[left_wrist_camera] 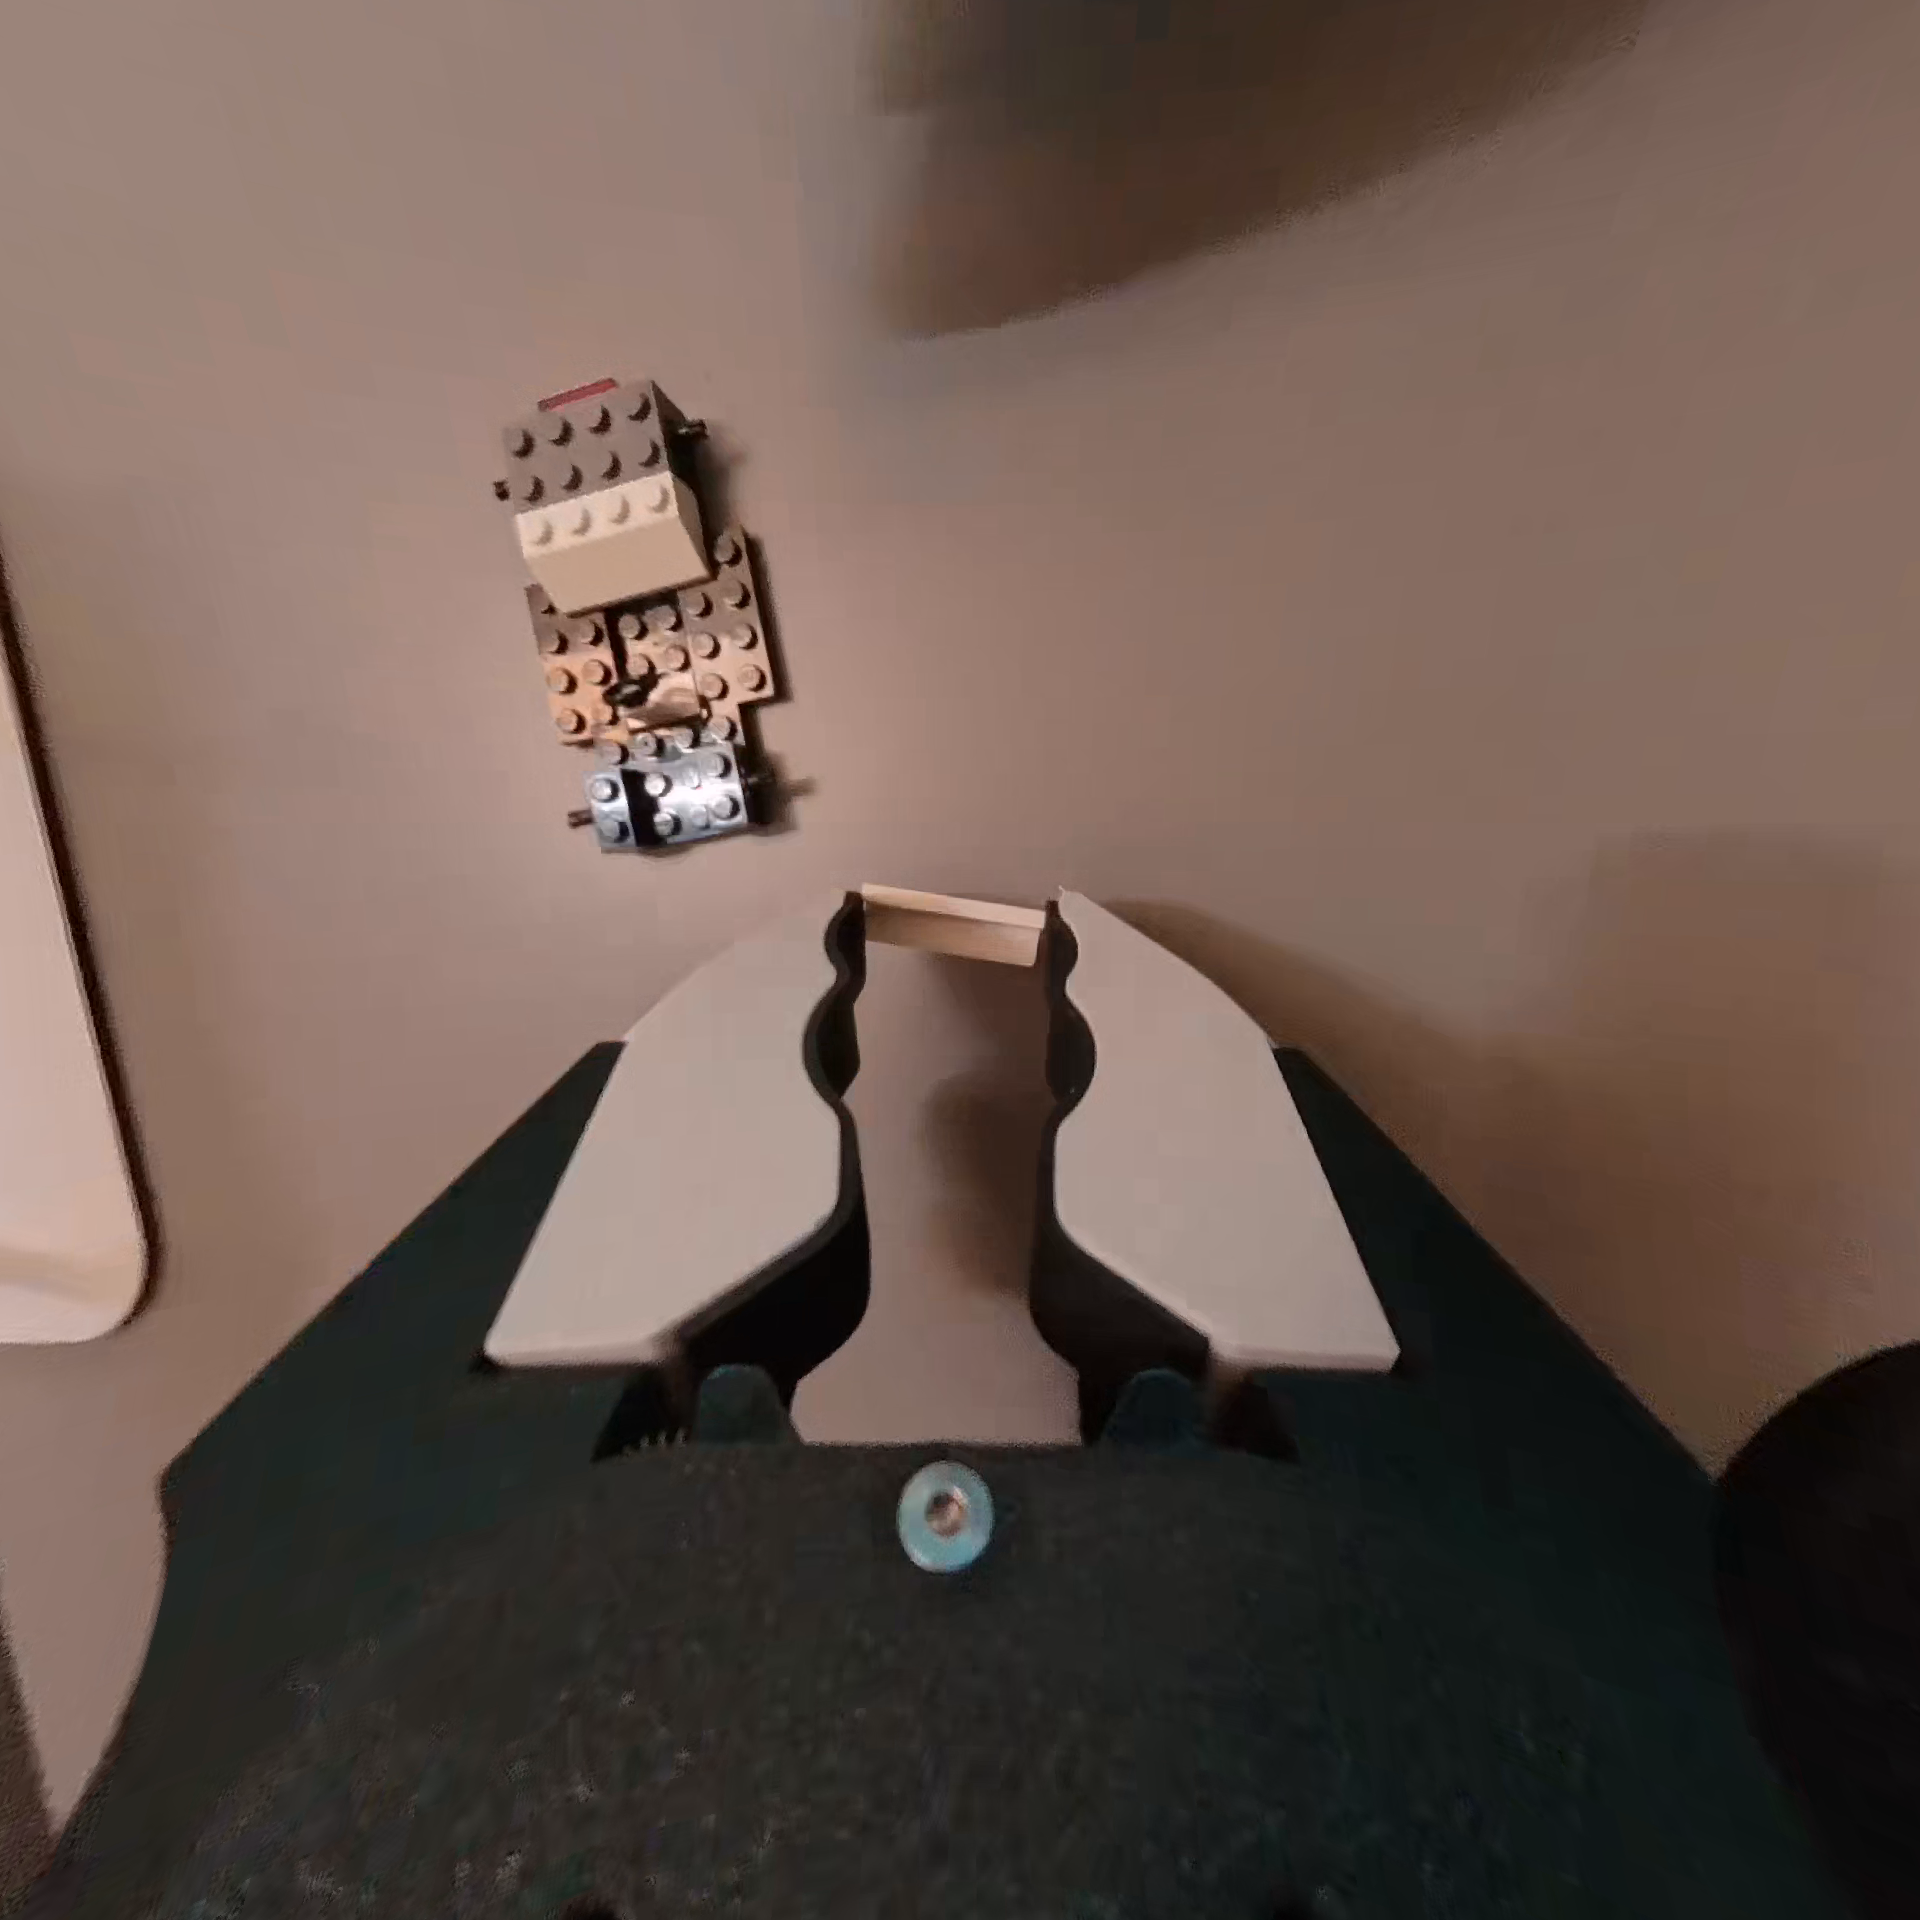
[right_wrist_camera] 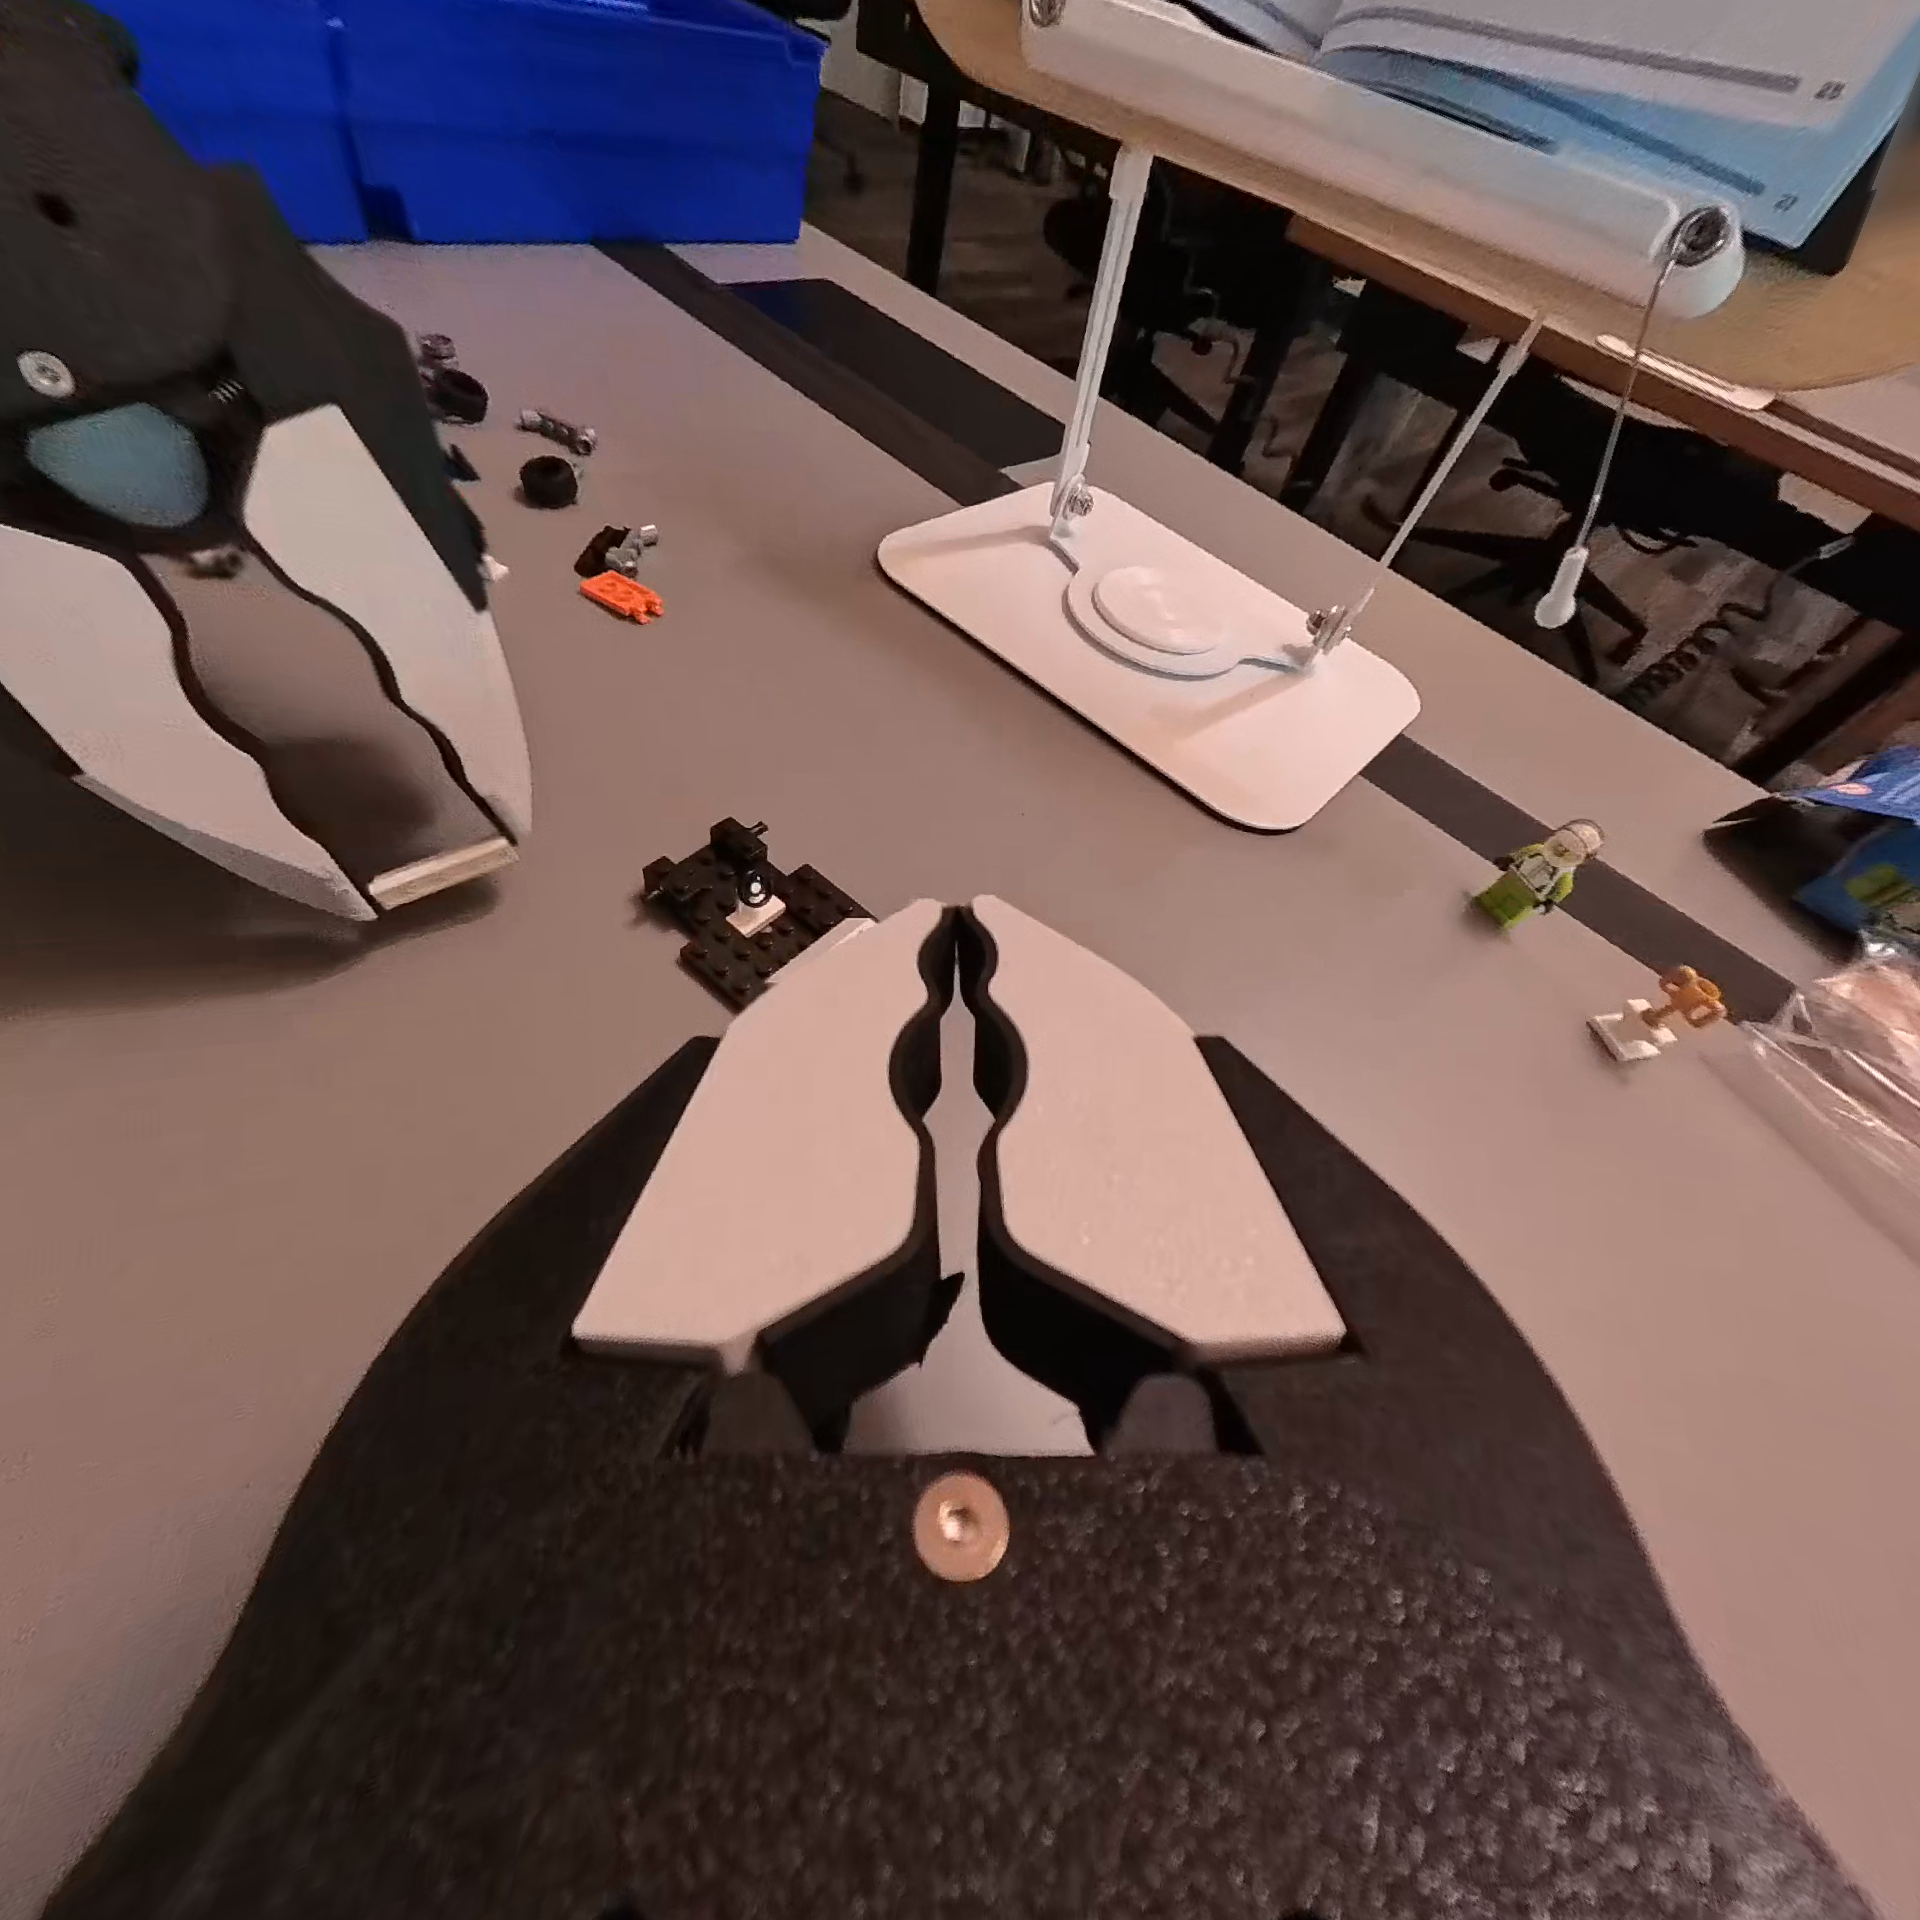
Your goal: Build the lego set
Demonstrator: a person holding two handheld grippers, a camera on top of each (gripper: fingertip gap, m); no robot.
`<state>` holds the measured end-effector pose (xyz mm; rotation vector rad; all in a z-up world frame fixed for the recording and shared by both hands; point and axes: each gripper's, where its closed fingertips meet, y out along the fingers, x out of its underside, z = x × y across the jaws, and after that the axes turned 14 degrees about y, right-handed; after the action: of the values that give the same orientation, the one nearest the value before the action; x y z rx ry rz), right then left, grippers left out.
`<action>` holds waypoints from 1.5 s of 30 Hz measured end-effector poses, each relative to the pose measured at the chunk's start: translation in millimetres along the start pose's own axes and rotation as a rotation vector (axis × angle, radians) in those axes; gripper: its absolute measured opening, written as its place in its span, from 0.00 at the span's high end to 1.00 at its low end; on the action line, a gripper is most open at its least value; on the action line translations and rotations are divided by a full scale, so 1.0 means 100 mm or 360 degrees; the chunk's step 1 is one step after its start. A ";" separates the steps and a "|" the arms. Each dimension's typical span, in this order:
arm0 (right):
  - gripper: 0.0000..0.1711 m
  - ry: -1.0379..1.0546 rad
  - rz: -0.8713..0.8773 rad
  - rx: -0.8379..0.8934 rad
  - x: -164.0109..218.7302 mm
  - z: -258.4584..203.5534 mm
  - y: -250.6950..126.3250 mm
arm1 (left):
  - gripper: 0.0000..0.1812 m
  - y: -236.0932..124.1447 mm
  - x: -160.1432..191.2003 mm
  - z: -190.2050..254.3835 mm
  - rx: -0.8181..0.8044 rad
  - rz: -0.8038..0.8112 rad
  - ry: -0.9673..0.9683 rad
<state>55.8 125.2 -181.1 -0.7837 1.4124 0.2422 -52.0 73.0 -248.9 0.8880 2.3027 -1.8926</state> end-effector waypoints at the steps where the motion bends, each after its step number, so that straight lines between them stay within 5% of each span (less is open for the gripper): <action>1: 1.00 0.0001 0.0005 0.0002 -0.01 0.01 0.00 | 0.82 0.01 0.01 -0.02 0.0019 -0.0042 0.0037; 7: 1.00 0.0001 0.0008 0.0012 -0.02 0.04 -0.02 | 0.82 0.04 0.07 -0.01 0.0159 -0.0102 0.0082; 15: 1.00 -0.0016 0.0001 0.0003 -0.01 0.01 -0.01 | 0.78 -0.21 0.07 -0.02 0.0033 0.0187 -0.0145; 26: 1.00 -0.0014 0.0013 -0.0004 -0.05 -0.01 -0.03 | 0.85 -1.18 1.52 -0.22 -0.0561 0.0011 -0.0762; 35: 1.00 -0.0021 -0.0004 0.0002 -0.01 -0.02 0.00 | 0.90 -0.77 1.65 -0.18 -0.0355 0.0118 -0.0911; 45: 1.00 -0.0020 -0.0004 0.0013 -0.01 0.01 -0.01 | 0.96 -0.43 1.62 -0.27 -0.0172 -0.0078 -0.0819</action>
<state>57.2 125.5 -180.3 -0.7763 1.3999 0.2387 -197.7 158.6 -263.4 0.2843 2.0922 -1.7320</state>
